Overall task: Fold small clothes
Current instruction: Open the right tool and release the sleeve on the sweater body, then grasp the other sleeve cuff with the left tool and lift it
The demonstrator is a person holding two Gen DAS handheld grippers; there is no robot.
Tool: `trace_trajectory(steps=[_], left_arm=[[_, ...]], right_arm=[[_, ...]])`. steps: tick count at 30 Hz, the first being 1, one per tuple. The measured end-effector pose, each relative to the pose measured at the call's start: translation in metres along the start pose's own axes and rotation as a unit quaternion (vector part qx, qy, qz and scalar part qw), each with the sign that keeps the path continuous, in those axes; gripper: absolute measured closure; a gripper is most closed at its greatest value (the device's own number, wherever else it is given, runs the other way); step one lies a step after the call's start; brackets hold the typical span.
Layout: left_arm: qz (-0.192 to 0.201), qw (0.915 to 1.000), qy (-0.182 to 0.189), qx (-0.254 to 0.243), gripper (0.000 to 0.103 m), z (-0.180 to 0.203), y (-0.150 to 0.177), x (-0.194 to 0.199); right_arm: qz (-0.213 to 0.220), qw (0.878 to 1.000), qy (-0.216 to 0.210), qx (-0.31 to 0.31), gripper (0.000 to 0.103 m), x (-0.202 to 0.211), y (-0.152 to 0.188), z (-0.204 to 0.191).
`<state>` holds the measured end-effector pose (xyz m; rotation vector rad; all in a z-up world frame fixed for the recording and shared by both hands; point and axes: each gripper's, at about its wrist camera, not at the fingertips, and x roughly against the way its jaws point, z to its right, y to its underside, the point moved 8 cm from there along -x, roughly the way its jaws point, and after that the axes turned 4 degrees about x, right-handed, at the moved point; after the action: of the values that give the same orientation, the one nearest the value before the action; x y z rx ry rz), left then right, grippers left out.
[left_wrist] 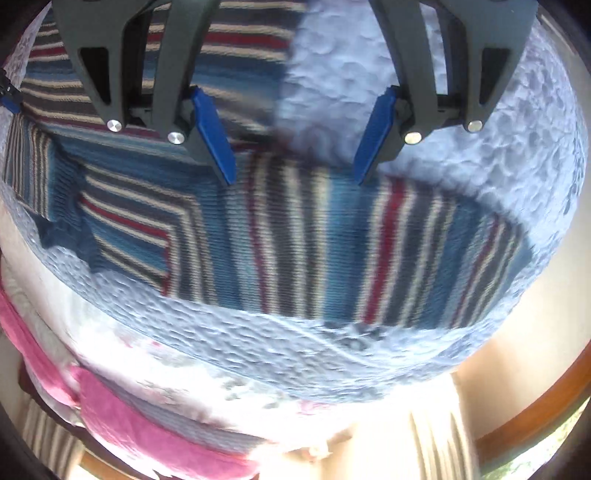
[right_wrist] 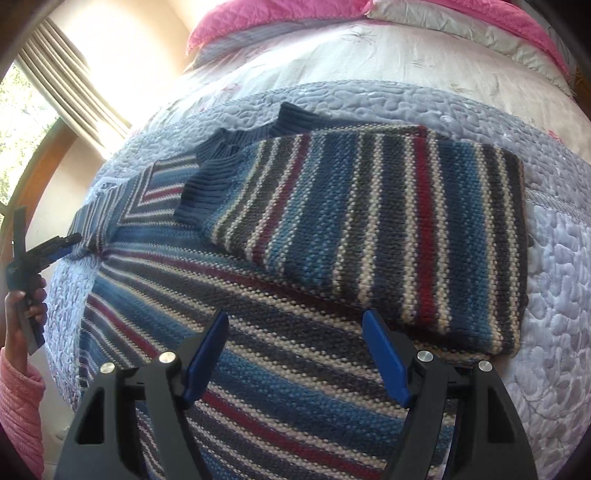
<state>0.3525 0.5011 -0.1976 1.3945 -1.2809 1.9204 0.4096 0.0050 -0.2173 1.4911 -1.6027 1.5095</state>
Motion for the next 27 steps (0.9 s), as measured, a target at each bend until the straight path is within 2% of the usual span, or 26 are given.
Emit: trace_trajectory(steps=[4, 9, 14, 22, 24, 26, 27], left_arm=[[0.002, 0.9966, -0.043, 0.07, 0.04, -0.09, -0.017, -0.005], [0.011, 0.9859, -0.031, 0.164, 0.045, -0.167, -0.039, -0.017], [0.015, 0.9737, 0.022, 0.226, 0.045, -0.203, -0.049, -0.03], [0.04, 0.9598, 0.087, 0.264, 0.045, -0.21, -0.069, -0.05], [0.047, 0.9569, 0.097, 0.27, 0.051, -0.21, -0.074, -0.053], [0.047, 0.9575, 0.091, 0.269, 0.081, -0.209, -0.075, -0.057], [0.046, 0.9583, 0.089, 0.268, 0.086, -0.208, -0.076, -0.058]], right_arm=[[-0.007, 1.0, 0.005, 0.004, 0.028, -0.007, -0.002, -0.004], [-0.01, 1.0, 0.012, 0.0, 0.028, -0.012, -0.008, 0.002], [-0.016, 1.0, 0.013, 0.001, 0.028, -0.018, -0.009, 0.007], [-0.02, 1.0, 0.019, 0.013, 0.027, -0.027, -0.007, 0.006], [-0.019, 1.0, 0.019, 0.015, 0.027, -0.028, -0.006, 0.005], [-0.019, 1.0, 0.018, 0.015, 0.027, -0.028, -0.007, 0.006], [-0.019, 1.0, 0.016, 0.014, 0.027, -0.029, -0.007, 0.006]])
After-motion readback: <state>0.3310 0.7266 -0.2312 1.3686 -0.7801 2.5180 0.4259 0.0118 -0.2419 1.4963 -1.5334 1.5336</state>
